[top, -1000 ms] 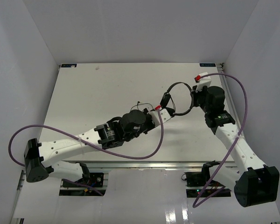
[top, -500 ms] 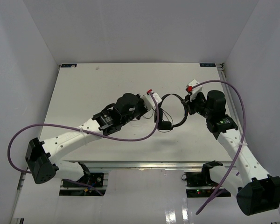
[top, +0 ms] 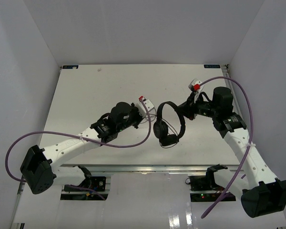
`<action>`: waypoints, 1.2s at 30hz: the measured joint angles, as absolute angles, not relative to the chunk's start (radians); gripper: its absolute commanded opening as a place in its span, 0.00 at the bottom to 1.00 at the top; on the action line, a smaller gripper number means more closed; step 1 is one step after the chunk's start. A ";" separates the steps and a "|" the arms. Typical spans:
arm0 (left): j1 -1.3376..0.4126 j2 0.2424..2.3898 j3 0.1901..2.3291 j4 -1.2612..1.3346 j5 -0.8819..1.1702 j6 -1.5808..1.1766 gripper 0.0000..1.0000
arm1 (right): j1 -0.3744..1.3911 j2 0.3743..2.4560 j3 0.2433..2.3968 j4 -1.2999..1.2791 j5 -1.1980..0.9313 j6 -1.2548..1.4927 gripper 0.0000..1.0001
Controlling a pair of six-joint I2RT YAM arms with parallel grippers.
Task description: Wrap the headphones
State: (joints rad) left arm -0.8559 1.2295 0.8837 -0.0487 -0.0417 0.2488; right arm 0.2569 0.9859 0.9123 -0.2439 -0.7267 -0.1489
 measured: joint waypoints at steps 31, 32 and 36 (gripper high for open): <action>-0.839 1.393 0.536 0.825 0.265 -0.160 0.68 | 0.237 1.109 1.084 -0.111 -0.932 0.405 0.08; -0.839 1.404 0.539 0.833 0.262 -0.159 0.67 | 0.235 1.109 1.084 -0.101 -0.937 0.421 0.08; -0.839 1.467 0.571 0.858 0.259 -0.154 0.65 | 0.226 1.110 1.085 -0.065 -0.951 0.478 0.08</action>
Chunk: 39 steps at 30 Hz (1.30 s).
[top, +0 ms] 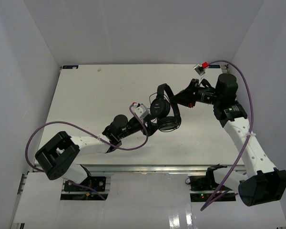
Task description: Wrap the headphones
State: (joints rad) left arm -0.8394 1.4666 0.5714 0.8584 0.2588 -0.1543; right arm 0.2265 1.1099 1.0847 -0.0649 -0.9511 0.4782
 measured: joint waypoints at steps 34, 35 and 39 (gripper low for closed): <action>-0.795 1.214 0.359 0.803 0.155 0.262 0.78 | 0.191 1.117 1.105 0.140 -1.063 0.673 0.08; -0.787 1.251 0.379 0.799 0.151 0.276 0.78 | 0.192 1.114 1.105 0.140 -1.066 0.673 0.08; -0.766 1.413 0.496 0.785 0.137 0.320 0.76 | 0.191 1.093 1.105 0.143 -1.078 0.674 0.08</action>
State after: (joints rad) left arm -0.7665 1.4131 0.4963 0.7846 0.1373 0.3203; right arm 0.1913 1.0928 1.1047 0.1426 -1.0776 0.6735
